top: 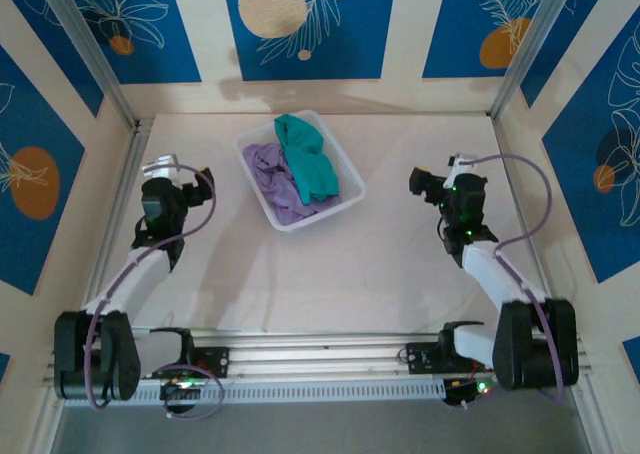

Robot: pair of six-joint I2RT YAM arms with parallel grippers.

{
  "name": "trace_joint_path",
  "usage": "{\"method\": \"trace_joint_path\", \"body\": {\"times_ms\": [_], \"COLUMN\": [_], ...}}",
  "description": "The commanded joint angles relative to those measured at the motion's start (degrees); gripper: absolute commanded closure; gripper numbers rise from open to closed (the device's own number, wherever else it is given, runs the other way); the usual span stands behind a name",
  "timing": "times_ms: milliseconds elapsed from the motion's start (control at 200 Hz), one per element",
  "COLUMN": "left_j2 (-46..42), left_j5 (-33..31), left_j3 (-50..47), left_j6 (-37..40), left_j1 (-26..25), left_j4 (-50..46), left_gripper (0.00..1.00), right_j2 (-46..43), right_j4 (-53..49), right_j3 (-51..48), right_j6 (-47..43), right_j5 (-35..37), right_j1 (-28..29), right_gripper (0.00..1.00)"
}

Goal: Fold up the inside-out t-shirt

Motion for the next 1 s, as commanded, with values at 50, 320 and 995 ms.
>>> {"method": "trace_joint_path", "body": {"times_ms": [50,320,995], "left_j2": [0.24,11.3,11.08], "left_j5": [15.93,32.94,26.81], "left_j3": [2.14,6.3,6.58], "left_j6": [-11.96,-19.88,-18.96], "left_j1": [0.58,-6.73,-9.96], "left_j4": [-8.64,-1.41,-9.06], "left_gripper": [0.0,0.0,0.0], "right_j2": [1.36,30.97,45.2], "right_j4": [-13.87,-30.8,-39.97], "right_j3": [7.88,38.18,67.62], "right_j6": [1.63,-3.69,0.99], "right_j5": [-5.85,-0.16,-9.24], "right_j1": [12.35,30.12,27.63], "right_gripper": [0.03,0.1,1.0]}}
